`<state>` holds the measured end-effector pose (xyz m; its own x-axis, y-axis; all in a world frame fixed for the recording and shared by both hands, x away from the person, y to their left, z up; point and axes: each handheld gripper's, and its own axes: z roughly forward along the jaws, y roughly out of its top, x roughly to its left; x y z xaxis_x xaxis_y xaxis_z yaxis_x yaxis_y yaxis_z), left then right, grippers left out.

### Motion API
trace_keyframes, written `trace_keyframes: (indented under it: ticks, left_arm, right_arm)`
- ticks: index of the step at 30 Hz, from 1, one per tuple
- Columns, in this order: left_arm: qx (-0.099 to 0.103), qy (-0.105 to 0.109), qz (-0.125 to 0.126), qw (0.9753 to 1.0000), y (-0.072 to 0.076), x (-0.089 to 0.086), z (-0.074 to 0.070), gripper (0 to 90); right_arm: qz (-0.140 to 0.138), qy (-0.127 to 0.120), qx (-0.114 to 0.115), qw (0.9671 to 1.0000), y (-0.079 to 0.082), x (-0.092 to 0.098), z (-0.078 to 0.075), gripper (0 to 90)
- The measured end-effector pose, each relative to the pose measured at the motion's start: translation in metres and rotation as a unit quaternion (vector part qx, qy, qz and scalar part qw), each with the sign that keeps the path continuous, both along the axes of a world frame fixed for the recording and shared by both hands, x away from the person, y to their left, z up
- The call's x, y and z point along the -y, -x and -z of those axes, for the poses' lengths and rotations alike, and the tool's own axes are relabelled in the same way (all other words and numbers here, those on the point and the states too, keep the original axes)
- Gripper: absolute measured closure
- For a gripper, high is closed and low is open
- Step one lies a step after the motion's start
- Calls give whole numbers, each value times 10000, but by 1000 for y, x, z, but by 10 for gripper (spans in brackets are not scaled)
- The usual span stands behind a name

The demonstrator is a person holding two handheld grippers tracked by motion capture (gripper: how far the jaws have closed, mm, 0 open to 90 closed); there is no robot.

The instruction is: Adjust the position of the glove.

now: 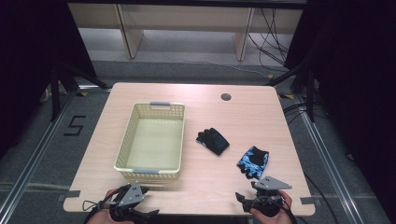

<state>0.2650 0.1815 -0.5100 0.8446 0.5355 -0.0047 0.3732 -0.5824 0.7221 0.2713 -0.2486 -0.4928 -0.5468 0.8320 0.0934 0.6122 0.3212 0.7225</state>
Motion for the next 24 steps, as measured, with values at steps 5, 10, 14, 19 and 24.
trace_keyframes:
  ticks: [5,10,14,19,24]
  left_arm:
    - [-4,36,-30,10000,0,0,1,187]
    - [-23,40,-50,10000,-1,0,1,188]
    - [40,-66,72,9999,-2,0,1,188]
    - [-36,3,-35,10000,-2,0,2,187]
    - [-63,17,-25,10000,-1,0,2,185]
  right_arm:
    - [24,-119,-16,9999,-1,1,-1,327]
    - [46,-89,42,9999,-3,0,-3,353]
    - [-34,-68,176,9998,-5,1,-3,373]
    - [-20,-80,208,9998,-7,2,-6,375]
    - [56,-143,319,9994,-12,5,-8,358]
